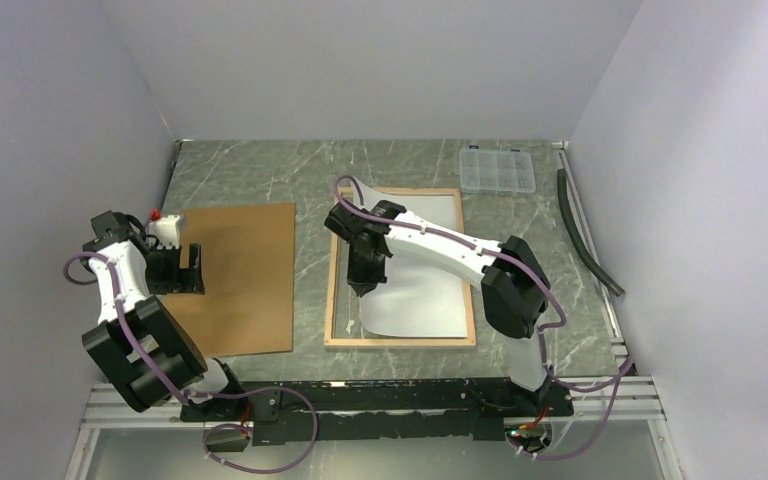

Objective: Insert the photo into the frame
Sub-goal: Turn over the photo from the photo frame.

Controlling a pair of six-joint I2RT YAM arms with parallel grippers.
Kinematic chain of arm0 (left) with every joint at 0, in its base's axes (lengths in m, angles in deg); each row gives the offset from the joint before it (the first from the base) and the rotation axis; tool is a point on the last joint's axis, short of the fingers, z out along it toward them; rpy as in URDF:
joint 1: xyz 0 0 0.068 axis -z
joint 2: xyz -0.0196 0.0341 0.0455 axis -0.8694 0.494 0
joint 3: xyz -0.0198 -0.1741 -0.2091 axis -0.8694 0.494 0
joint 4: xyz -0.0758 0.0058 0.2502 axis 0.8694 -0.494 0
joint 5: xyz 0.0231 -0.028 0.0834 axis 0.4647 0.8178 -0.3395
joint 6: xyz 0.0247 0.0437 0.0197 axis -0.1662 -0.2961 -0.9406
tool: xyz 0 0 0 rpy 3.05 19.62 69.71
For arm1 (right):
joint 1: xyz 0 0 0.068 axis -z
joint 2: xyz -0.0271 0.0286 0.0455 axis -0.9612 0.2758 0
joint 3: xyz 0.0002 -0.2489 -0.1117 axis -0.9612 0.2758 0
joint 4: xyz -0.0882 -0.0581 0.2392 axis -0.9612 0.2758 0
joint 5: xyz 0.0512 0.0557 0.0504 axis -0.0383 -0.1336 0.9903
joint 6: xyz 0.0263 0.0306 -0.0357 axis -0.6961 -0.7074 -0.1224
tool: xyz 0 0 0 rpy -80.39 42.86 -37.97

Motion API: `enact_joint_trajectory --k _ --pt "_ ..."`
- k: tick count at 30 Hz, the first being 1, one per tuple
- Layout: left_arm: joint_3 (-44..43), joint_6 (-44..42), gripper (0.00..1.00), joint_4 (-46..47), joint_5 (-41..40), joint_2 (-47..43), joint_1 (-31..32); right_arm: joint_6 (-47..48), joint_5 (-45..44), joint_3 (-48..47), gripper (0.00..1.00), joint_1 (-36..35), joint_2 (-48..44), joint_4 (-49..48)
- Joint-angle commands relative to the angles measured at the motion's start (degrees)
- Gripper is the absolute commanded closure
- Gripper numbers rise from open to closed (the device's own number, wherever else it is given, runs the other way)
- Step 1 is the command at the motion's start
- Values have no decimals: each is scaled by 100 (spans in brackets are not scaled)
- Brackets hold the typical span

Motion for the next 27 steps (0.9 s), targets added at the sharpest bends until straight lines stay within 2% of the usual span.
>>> enact_joint_trajectory --k 1,4,6,9,12,17,27 --pt "-3 -64 6 22 103 -126 13 129 242 -22 100 13 -90 -314" --pt "-7 -67 6 19 100 -112 17 141 240 -54 99 9 -32 -297" --pt "11 -70 6 30 85 -121 17 147 238 -31 90 8 -45 -316" --pt "0 -72 6 22 78 -105 18 168 221 -14 68 9 -57 -310" --pt "-43 -73 6 -5 73 -87 13 197 220 -5 56 10 -81 -328" --pt "-125 -84 6 -40 48 -51 14 199 227 -54 46 3 -115 -359" --pt "-141 -79 6 25 -155 10 -10 295 400 -177 38 -35 -134 -858"
